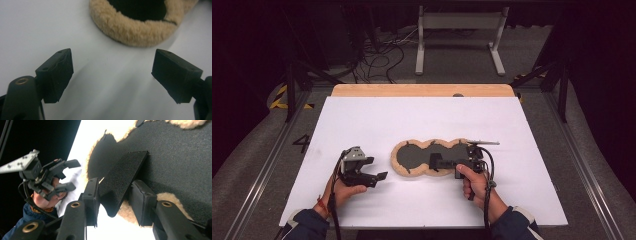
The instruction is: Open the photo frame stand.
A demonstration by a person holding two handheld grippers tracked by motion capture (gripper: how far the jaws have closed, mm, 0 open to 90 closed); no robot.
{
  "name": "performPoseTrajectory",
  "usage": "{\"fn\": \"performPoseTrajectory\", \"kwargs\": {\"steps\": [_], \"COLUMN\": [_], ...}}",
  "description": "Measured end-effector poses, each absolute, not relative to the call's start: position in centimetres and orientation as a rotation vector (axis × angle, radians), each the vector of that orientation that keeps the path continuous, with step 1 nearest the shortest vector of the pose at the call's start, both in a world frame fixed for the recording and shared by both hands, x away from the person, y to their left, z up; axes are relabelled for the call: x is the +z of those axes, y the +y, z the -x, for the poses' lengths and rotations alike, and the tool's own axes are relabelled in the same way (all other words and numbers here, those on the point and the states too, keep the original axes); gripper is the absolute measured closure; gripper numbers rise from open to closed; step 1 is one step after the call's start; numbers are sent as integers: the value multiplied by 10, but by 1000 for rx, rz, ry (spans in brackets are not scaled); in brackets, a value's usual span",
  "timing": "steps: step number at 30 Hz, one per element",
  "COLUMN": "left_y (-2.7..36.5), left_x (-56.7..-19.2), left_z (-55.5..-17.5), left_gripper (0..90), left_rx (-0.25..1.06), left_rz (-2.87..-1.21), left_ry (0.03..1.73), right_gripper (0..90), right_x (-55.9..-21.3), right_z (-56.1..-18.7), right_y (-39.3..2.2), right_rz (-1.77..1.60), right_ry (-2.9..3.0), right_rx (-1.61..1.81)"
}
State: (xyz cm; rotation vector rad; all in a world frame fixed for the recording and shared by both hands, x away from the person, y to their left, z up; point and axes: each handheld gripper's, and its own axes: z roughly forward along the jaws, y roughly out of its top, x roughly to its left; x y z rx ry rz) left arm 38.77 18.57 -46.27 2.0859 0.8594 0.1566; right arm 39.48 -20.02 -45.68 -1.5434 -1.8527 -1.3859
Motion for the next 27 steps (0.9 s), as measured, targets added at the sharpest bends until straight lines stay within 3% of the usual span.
{"fn": "performPoseTrajectory", "kwargs": {"steps": [7, 11, 12, 14, 15, 17, 20, 22, 27], "left_y": [175, 170, 171, 174, 177, 183, 182, 178, 183], "left_x": [-463, -462, -461, -459, -458, -457, -460, -463, -465], "left_z": [-407, -411, -410, -409, -409, -409, -410, -411, -415], "left_gripper": [188, 248, 295, 528, 528, 682, 812, 799, 592], "left_rx": [44, 30, 52, 66, 89, 131, 123, 125, 122], "left_rz": [-2023, -2030, -2035, -2028, -2026, -2032, -2077, -2092, -2024], "left_ry": [869, 840, 838, 840, 838, 847, 867, 889, 940], "right_gripper": [577, 573, 575, 577, 578, 593, 612, 627, 653], "right_x": [-459, -458, -458, -458, -458, -459, -460, -460, -460], "right_z": [-398, -400, -400, -399, -399, -399, -398, -398, -398], "right_y": [-198, -196, -196, -196, -195, -196, -196, -196, -196], "right_rz": [1518, 1515, 1514, 1514, 1508, 1503, 1493, 1482, 1457], "right_ry": [-1823, -1831, -1834, -1840, -1847, -1851, -1860, -1870, -1904], "right_rx": [-1393, -1393, -1394, -1396, -1399, -1404, -1416, -1414, -1422]}}
